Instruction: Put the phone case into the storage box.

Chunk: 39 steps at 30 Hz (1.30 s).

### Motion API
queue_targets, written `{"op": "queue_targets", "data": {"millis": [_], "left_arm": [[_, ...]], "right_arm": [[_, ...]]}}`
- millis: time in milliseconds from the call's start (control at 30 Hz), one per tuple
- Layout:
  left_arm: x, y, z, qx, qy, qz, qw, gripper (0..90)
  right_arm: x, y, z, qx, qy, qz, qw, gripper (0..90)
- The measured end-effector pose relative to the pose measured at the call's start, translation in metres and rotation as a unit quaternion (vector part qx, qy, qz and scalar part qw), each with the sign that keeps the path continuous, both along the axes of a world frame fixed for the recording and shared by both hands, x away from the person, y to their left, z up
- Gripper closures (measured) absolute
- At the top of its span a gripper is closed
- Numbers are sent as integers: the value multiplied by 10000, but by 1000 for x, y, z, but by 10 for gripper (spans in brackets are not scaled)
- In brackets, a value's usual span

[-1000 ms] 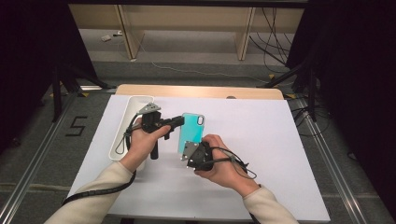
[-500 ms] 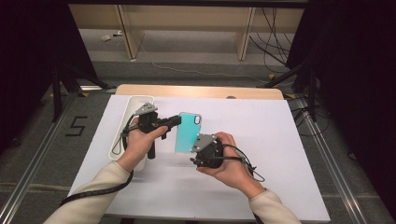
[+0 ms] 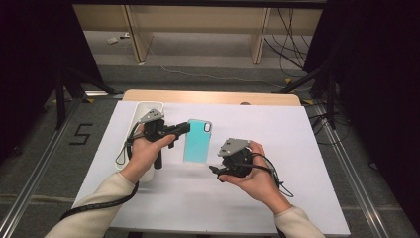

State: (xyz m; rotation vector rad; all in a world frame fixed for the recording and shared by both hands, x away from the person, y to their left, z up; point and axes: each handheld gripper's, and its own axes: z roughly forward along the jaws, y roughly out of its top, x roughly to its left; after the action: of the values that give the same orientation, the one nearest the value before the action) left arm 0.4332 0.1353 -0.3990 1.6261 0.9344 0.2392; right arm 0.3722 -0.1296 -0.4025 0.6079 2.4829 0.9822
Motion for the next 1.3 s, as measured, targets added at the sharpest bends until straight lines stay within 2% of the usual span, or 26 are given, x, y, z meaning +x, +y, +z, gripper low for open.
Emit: {"op": "queue_targets", "data": {"millis": [333,467,600,700,833,1033,1167,1300], "left_arm": [[-2,6,4,-9,-71,2,10000,839],[-2,8,6,23,-110,-16,9999,839],[-2,9,6,-6,-104,11,9999,839],[-2,10,7,8,-114,16,9999,839],[-2,10,7,7,-116,23,9999,839],[-2,11,8,-2,-110,34,9999,839],[-3,11,8,5,-96,50,9999,839],[-3,12,8,8,-101,47,9999,839]], "right_arm": [[1,-29,2,480,18,-355,9982,240],[0,-39,2,590,21,-533,9968,235],[-1,-47,0,708,147,-657,9952,231],[-1,-52,0,815,92,-738,9939,231],[-4,-60,2,1000,105,-860,9912,233],[-10,-76,4,1315,-32,-1058,9856,234],[-15,-85,2,1471,-132,-1105,9828,226],[-19,-92,-1,1541,-106,-1151,9813,218]]}}
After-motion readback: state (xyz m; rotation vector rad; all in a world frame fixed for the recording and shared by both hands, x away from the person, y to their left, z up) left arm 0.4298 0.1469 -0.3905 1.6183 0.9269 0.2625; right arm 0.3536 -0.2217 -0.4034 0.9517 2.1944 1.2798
